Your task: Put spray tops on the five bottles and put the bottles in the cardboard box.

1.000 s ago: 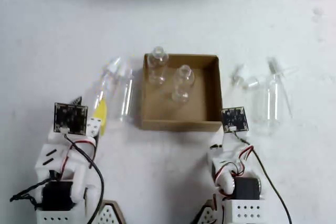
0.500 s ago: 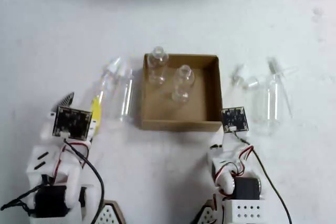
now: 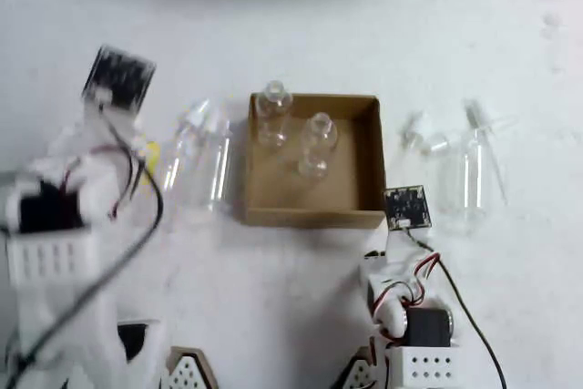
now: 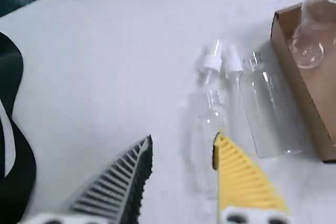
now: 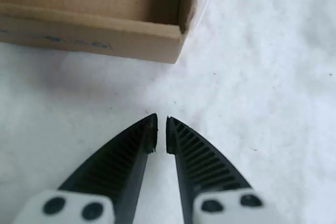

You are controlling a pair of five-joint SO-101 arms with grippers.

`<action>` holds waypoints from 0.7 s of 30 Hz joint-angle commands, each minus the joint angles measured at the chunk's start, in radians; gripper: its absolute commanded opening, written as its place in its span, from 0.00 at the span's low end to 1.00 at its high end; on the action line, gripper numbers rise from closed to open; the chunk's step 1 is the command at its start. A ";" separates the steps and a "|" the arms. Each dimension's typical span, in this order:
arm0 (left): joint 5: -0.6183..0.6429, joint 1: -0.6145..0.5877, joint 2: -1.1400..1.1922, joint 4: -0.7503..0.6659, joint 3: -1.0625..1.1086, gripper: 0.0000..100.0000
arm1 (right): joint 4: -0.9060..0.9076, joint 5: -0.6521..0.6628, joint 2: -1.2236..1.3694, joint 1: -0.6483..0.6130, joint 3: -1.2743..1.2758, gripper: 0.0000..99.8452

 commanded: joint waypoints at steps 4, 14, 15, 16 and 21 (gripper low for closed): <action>-0.072 0.039 0.545 0.184 -0.453 0.18 | 0.005 0.008 -0.001 0.001 0.009 0.01; 0.031 0.047 1.056 0.256 -0.818 0.18 | 0.005 0.008 -0.001 0.001 0.009 0.01; 0.032 0.048 1.096 0.256 -0.844 0.18 | 0.005 0.008 -0.001 0.001 0.009 0.01; 0.040 0.048 1.130 0.256 -0.867 0.18 | 0.005 0.008 -0.001 0.001 0.009 0.01; 0.064 0.048 1.262 0.255 -0.980 0.18 | 0.005 0.008 -0.001 0.001 0.009 0.01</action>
